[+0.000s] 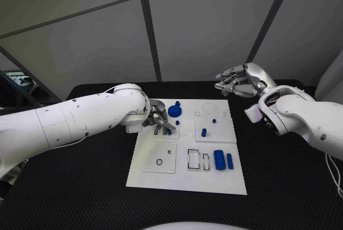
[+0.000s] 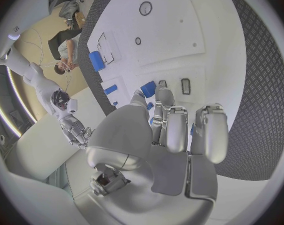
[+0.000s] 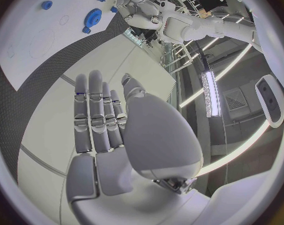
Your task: Assemble the parts on the task board
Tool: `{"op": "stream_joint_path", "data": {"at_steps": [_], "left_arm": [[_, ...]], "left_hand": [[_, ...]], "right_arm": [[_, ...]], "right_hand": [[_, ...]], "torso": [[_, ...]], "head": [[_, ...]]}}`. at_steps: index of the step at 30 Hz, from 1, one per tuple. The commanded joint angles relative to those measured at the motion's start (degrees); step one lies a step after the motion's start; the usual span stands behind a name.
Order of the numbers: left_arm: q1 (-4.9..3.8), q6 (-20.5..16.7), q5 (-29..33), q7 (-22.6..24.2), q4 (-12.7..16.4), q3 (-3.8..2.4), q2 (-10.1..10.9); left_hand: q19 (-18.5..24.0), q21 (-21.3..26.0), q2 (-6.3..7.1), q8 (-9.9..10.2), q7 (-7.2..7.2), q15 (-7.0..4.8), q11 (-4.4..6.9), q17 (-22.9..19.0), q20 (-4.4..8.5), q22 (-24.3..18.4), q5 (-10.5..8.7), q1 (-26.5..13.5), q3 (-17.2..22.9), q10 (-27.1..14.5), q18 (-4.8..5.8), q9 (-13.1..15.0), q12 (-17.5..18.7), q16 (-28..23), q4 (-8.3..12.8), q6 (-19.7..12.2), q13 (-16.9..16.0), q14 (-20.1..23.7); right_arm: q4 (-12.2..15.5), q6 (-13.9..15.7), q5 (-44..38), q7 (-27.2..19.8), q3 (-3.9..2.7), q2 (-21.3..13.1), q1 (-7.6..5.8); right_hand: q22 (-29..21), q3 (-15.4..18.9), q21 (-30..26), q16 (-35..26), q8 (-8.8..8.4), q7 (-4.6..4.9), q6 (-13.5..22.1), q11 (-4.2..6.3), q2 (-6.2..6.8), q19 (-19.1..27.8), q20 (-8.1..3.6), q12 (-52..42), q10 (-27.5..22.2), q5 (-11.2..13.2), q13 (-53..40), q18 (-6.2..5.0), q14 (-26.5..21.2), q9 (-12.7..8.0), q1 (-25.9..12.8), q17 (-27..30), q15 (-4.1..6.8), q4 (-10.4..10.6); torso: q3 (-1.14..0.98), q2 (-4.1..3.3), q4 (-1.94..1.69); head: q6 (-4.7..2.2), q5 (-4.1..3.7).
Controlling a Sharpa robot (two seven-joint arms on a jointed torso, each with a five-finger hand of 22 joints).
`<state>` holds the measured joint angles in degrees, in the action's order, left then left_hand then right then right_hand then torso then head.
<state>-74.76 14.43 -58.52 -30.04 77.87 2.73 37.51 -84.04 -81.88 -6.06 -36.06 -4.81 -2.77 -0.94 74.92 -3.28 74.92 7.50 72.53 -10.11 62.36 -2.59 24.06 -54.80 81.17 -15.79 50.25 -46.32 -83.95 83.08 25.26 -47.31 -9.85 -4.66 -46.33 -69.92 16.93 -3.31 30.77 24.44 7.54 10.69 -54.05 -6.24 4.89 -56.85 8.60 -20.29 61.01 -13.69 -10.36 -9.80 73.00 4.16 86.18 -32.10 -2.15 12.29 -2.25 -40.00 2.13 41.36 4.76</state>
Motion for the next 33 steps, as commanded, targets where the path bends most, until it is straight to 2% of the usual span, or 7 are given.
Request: {"op": "stream_joint_path", "data": {"at_steps": [1,11,16,26,29,31,33], "left_arm": [[-0.10,0.6,-0.4,-0.2,0.0,0.00,-0.1],[-0.10,0.5,-0.1,0.0,0.0,0.00,-0.2],[-0.10,0.0,2.8,0.2,0.0,0.00,0.1],[-0.09,-0.6,9.7,0.6,0.8,0.00,1.2],[-0.09,-0.8,11.6,0.7,1.0,0.00,1.5],[-0.09,-1.1,12.6,0.8,1.2,0.01,1.7],[-0.09,-1.7,13.1,0.9,1.6,0.01,2.0]], "left_hand": [[-0.9,-0.3,-0.12,-0.4,0.07,-0.27,0.27,7.9,0.25,2.1,0.43,1.0,0.1,-0.1,-0.13,0.2,-0.3,-0.2,0.7,-0.6,-0.1,-3.5],[-1.0,-0.4,-1.07,-0.8,0.22,-0.36,0.41,8.0,0.30,2.5,0.52,3.3,1.2,0.0,-0.07,0.6,-0.5,-0.3,1.6,-0.9,-0.3,-3.5],[-1.0,-0.4,-1.72,-1.0,0.34,-0.45,0.52,8.0,0.36,2.5,0.56,4.9,2.2,-0.2,-0.07,0.8,-0.3,-0.4,2.4,-1.2,-0.1,-3.5],[-0.6,0.0,-2.92,-0.8,0.80,-0.88,0.99,8.1,0.77,2.1,1.29,11.6,8.5,-1.4,-0.21,1.0,1.5,-0.5,5.7,-2.5,1.3,-3.5],[-0.5,0.2,-2.18,-0.6,0.66,-0.88,0.95,8.1,0.86,1.9,1.60,13.3,12.3,-1.9,-0.26,1.0,2.5,-0.6,6.6,-2.9,2.0,-3.5],[-0.4,0.4,-0.50,-0.7,0.41,-0.70,0.72,8.2,0.80,1.8,1.75,13.3,17.0,-1.8,-0.28,1.1,3.2,-0.6,6.6,-3.2,2.5,-3.5],[-0.4,0.5,4.39,-1.4,-0.27,-0.58,0.73,8.3,0.71,2.0,1.64,10.3,27.4,-1.1,-0.35,1.8,3.5,-0.7,5.4,-3.2,2.9,-3.5]], "right_arm": [[0.0,-0.6,-0.3,0.1,-0.06,0.1,-0.12],[-0.2,-1.1,-0.5,0.5,-0.06,0.3,-0.12],[-0.3,-2.3,-1.7,1.2,-0.06,0.4,-0.12],[-0.7,-3.5,-2.7,1.8,-0.06,0.6,-0.12],[-0.8,-4.1,-3.0,1.9,-0.06,0.6,-0.12],[-0.9,-4.4,-3.3,1.9,-0.06,0.7,-0.12],[-1.0,-4.6,-3.5,2.0,-0.06,0.8,-0.12]], "right_hand": [[-0.1,0.3,-0.5,-0.3,-0.35,0.23,-0.3,-0.28,-0.34,-0.5,0.13,0.3,0.0,-0.4,0.1,-0.64,-0.1,-0.1,-0.4,0.1,-0.25,0.0],[-0.2,0.2,-0.6,-0.5,-0.38,0.23,-0.2,-0.27,-0.42,-0.5,0.14,0.4,0.0,-0.5,0.3,-0.66,-0.1,-0.1,-0.2,0.1,-0.23,-0.1],[-0.3,0.2,-0.7,-0.7,-0.47,0.30,-0.1,-0.32,-0.49,-0.6,0.17,0.4,0.0,-0.6,0.5,-0.64,-0.1,-0.1,-0.2,0.1,-0.27,-0.1],[-0.4,0.4,-1.0,-1.0,-0.62,0.42,0.2,-0.45,-0.45,-0.6,0.24,0.5,-0.2,-0.7,0.8,-0.61,-0.4,-0.1,-0.3,0.1,-0.41,0.0],[-0.5,0.4,-1.2,-1.3,-0.73,0.50,0.4,-0.54,-0.42,-0.5,0.30,0.6,-0.4,-0.7,1.0,-0.60,-0.6,-0.2,-0.2,0.1,-0.49,0.0],[-0.6,0.4,-1.3,-1.4,-0.77,0.54,0.5,-0.58,-0.41,-0.5,0.33,0.6,-0.4,-0.7,1.0,-0.59,-0.6,-0.2,-0.2,0.1,-0.53,-0.1],[-0.6,0.4,-1.4,-1.4,-0.79,0.56,0.5,-0.61,-0.42,-0.5,0.35,0.7,-0.5,-0.7,1.1,-0.58,-0.7,-0.2,-0.2,0.1,-0.56,-0.1]], "torso": [[-0.01,-0.05,0.00],[0.00,-0.03,-0.01],[-0.01,-0.01,-0.03],[0.02,-0.01,-0.02],[0.00,0.02,-0.05],[-0.01,0.03,-0.05],[0.01,0.04,-0.09]], "head": [[0.05,0.03],[0.06,0.02],[0.21,0.03],[0.32,0.11],[0.29,0.20],[0.31,0.28],[0.30,0.23]]}}
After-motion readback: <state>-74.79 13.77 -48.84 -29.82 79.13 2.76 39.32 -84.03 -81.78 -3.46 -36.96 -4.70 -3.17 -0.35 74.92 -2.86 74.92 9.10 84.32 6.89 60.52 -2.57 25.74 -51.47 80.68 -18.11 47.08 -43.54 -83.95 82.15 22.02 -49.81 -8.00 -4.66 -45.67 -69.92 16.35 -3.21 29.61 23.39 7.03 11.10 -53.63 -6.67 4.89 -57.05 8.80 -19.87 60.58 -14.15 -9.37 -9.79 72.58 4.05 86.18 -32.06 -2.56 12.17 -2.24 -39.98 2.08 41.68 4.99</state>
